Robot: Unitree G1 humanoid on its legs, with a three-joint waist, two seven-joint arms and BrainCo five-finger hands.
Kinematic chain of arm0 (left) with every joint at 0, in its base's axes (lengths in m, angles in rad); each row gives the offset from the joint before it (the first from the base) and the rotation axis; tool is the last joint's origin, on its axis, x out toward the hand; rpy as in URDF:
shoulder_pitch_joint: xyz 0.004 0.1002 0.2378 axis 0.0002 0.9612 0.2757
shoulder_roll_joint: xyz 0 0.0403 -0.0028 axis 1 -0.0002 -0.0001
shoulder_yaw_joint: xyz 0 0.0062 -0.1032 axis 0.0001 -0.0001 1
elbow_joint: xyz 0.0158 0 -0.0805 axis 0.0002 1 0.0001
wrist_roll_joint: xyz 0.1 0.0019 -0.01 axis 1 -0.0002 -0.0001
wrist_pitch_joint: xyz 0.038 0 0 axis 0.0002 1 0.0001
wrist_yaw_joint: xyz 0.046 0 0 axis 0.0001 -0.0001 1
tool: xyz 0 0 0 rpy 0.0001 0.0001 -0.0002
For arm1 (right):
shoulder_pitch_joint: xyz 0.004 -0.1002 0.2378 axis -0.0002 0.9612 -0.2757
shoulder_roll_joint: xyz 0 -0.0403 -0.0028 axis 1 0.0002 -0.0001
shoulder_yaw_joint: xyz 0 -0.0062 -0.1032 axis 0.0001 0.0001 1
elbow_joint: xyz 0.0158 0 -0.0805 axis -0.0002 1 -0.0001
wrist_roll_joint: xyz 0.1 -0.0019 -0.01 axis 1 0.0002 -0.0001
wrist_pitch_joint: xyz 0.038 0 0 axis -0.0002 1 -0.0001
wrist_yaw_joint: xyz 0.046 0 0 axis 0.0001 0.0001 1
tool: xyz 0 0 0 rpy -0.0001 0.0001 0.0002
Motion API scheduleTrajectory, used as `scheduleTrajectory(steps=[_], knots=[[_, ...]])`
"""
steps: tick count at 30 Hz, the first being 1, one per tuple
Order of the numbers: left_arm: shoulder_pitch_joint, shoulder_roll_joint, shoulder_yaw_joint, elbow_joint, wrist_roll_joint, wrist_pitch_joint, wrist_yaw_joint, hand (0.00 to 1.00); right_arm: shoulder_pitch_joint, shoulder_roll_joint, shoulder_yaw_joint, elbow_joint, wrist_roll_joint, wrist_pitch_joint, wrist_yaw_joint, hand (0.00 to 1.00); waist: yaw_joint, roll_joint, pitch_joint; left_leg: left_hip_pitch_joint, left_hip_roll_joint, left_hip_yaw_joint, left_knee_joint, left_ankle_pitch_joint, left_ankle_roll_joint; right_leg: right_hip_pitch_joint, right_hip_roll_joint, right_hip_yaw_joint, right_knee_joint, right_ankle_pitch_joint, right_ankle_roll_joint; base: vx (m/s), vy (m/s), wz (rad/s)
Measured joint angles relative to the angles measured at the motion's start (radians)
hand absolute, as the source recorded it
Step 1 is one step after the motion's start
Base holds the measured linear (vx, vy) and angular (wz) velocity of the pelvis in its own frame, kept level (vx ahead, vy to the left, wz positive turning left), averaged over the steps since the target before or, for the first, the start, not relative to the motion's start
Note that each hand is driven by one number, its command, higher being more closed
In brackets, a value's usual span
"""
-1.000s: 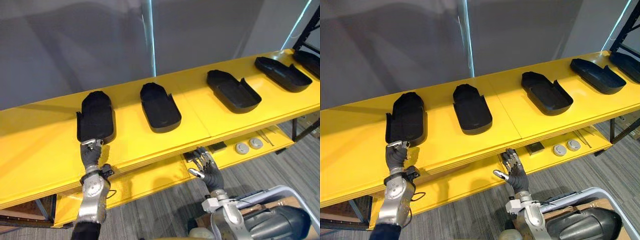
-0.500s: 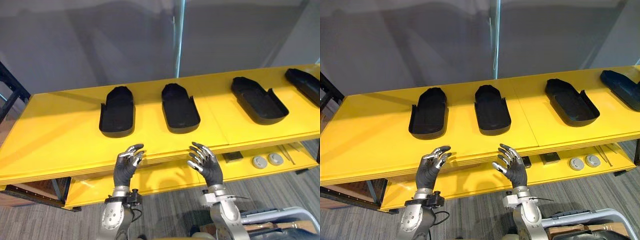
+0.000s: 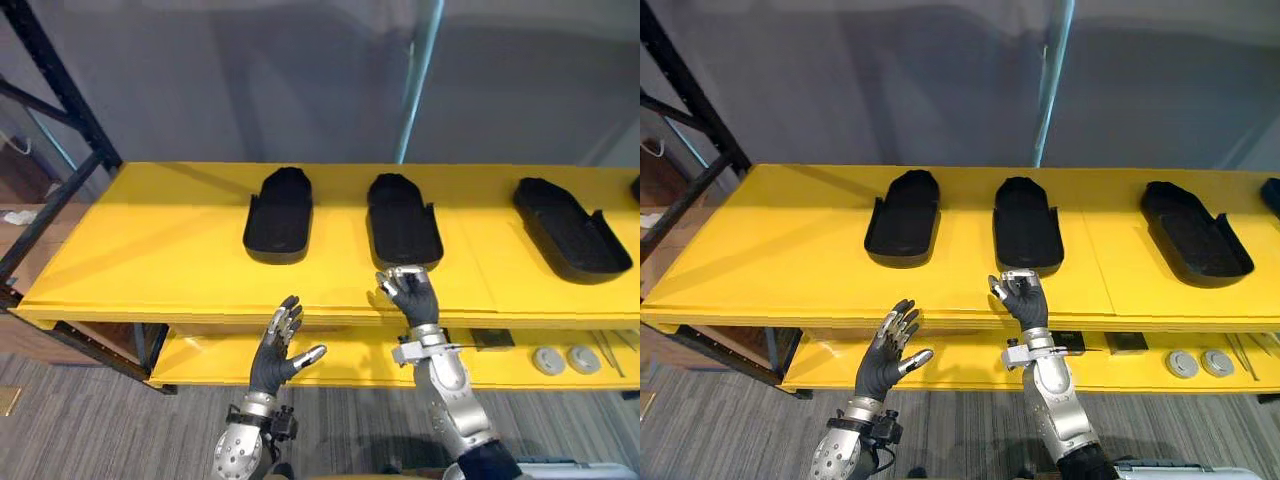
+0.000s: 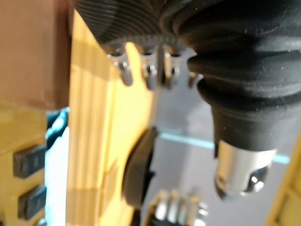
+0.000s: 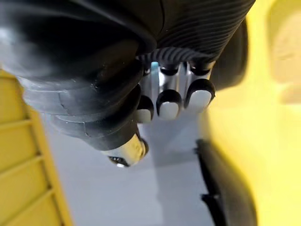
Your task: Walk over and take plastic housings, then place them on the shelf
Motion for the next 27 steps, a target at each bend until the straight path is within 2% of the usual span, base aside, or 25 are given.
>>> scheduleTrajectory(steps=[2,6,10,22,26,27], knots=[[0.009,0.000,0.006,0.001,-0.002,-0.016,-0.004,0.00,-0.012,0.000,-0.001,0.039,0.000,0.000,0.000,1.00,0.001,0.001,0.000,-0.005,-0.005,-0.016,-0.005,0.006,0.002,-0.001,-0.005,-0.007,0.003,-0.001,0.002,-0.06,-0.005,0.13],[0.015,-0.001,0.007,0.001,-0.002,-0.017,-0.018,0.00,-0.031,0.002,-0.004,0.092,0.000,0.004,-0.005,1.00,0.002,0.003,-0.002,-0.013,-0.011,-0.022,-0.006,0.015,0.005,-0.005,-0.012,-0.020,0.011,-0.002,0.002,-0.06,0.008,0.10],[0.021,-0.002,0.009,0.001,-0.004,-0.040,-0.018,0.00,-0.049,0.016,-0.009,0.149,-0.008,0.025,-0.045,1.00,0.003,0.003,-0.002,-0.015,-0.012,-0.026,-0.007,0.026,0.006,-0.013,-0.014,-0.025,0.022,-0.003,0.001,-0.06,0.001,0.02],[0.020,-0.001,0.005,-0.001,-0.010,-0.041,-0.029,0.00,-0.069,0.026,-0.117,0.275,-0.069,0.028,-0.128,1.00,0.016,0.002,-0.003,-0.032,0.007,-0.036,-0.006,0.037,-0.004,-0.017,-0.003,-0.032,0.018,0.005,-0.006,-0.03,-0.005,0.03],[0.020,-0.001,-0.001,-0.001,-0.010,-0.040,-0.032,0.00,-0.112,0.025,-0.154,0.329,-0.072,0.025,-0.129,1.00,0.020,0.002,-0.003,-0.033,0.013,-0.037,-0.006,0.039,-0.007,-0.014,0.003,-0.033,0.017,0.006,-0.008,-0.01,-0.004,0.00],[0.018,-0.001,-0.003,-0.001,-0.011,-0.040,-0.037,0.00,-0.124,0.024,-0.178,0.352,-0.072,0.026,-0.129,1.00,0.028,0.002,-0.003,-0.032,0.014,-0.039,-0.006,0.039,-0.007,-0.010,0.004,-0.033,0.015,0.007,-0.009,-0.04,-0.013,0.04]])
